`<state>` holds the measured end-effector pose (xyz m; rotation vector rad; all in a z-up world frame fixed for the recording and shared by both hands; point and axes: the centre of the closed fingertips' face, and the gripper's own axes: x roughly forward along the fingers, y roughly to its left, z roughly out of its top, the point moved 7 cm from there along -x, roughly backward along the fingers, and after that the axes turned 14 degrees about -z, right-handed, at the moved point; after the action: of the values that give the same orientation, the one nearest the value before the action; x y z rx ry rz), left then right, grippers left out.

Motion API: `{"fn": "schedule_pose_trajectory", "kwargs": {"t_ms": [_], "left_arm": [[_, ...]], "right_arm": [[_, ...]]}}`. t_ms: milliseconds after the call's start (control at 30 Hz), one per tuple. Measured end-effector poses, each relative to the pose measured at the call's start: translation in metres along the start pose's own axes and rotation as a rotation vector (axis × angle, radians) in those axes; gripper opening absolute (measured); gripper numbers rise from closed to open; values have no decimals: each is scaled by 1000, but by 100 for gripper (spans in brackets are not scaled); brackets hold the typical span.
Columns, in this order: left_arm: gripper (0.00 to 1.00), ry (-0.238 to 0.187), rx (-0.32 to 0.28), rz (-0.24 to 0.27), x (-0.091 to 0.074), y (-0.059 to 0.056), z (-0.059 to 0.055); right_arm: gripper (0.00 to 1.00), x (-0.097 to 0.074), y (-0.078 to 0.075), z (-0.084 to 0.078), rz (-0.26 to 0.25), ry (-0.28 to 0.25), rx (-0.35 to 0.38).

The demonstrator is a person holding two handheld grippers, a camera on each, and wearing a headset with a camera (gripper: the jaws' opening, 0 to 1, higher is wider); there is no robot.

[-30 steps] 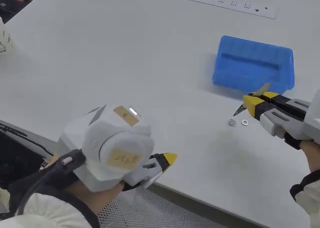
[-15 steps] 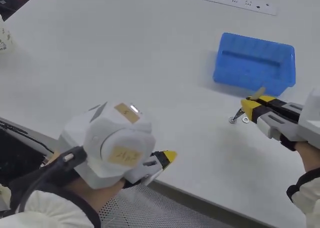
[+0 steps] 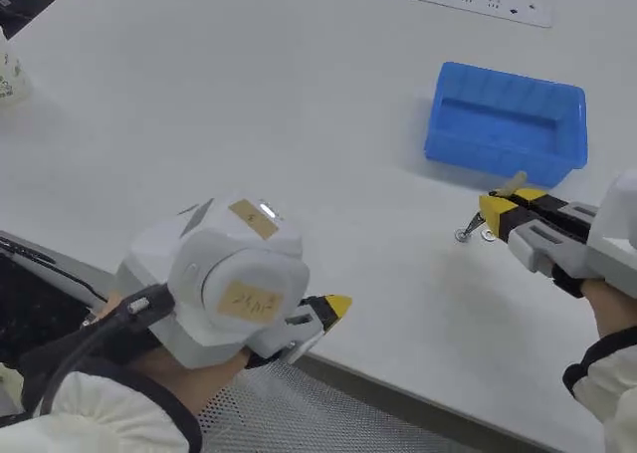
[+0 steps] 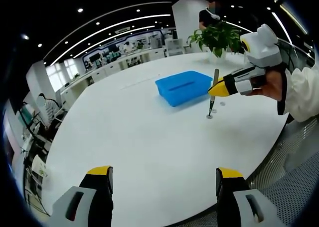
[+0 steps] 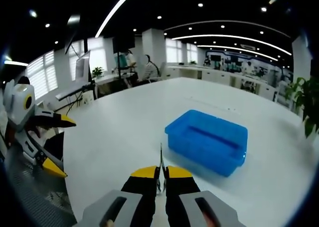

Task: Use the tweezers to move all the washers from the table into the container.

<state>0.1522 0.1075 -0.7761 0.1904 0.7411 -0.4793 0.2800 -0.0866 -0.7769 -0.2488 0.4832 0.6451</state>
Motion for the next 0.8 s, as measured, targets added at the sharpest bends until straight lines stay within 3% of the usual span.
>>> {"fn": "schedule_pose_trajectory", "kwargs": {"t_ms": [333, 800], "left_arm": [[86, 0, 2, 5, 0, 1, 0], [86, 0, 1, 8, 0, 1, -1]], "right_arm": [[2, -9, -2, 12, -2, -26, -16], [2, -2, 1, 2, 1, -4, -37]]}}
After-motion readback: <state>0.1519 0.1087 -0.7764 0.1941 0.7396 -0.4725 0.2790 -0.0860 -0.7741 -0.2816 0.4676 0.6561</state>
